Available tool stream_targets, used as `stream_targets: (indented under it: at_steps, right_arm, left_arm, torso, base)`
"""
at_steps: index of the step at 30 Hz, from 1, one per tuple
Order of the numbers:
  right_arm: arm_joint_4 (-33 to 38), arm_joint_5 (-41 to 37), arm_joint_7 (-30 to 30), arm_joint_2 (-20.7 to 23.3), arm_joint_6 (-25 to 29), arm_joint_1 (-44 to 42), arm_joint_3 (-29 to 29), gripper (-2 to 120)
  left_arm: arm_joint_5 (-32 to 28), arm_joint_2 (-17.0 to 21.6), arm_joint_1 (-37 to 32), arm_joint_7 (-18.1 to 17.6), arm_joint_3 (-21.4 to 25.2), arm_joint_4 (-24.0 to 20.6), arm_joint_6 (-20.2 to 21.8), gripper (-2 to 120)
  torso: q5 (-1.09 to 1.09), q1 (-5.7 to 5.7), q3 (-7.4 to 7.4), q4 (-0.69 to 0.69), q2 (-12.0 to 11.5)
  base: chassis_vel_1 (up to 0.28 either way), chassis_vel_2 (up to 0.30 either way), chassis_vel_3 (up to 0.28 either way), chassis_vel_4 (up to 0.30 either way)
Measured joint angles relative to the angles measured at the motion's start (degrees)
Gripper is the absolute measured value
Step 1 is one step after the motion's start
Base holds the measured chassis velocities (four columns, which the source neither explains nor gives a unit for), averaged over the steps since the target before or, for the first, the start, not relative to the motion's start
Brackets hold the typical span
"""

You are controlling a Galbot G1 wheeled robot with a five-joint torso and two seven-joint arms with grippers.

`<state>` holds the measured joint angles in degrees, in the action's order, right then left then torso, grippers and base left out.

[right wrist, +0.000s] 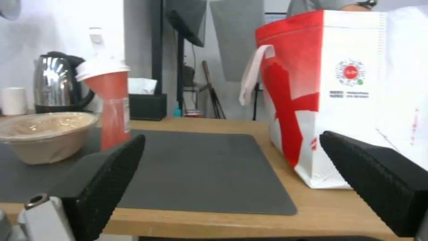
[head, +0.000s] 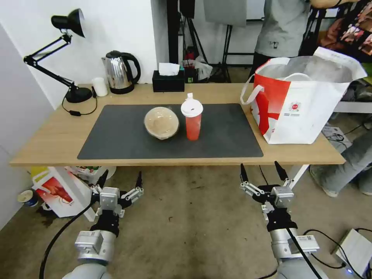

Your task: Pick up the trash from the table and place it into the takeout bag.

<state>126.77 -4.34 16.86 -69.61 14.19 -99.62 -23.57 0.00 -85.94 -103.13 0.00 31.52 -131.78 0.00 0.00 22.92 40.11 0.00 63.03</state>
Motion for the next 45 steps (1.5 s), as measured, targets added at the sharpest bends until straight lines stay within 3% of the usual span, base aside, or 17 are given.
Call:
stream_targets:
  at_steps: [24,39,45]
  right_arm:
    - [-1.5,3.2,1.4,-1.7,2.1,0.6,0.3,100]
    - [0.7,2.9,1.1,0.4,1.3,0.9,0.0,100]
    - [3.2,-0.4,-1.2,4.4,-1.2,1.6,-2.4,100]
  left_arm:
    - [0.0,0.0,0.0,0.0,0.0,0.0,0.0,100]
    - [0.0,0.0,0.0,0.0,0.0,0.0,0.0,100]
    - [0.0,0.0,0.0,0.0,0.0,0.0,0.0,100]
  torso:
    - [0.0,-0.01,0.0,0.0,0.0]
    - [0.0,0.0,-0.01,0.0,0.0]
    - [0.02,0.0,-0.01,0.0,0.0]
  base:
    - [0.0,0.0,0.0,0.0]
    - [0.0,0.0,0.0,0.0]
    - [0.0,0.0,0.0,0.0]
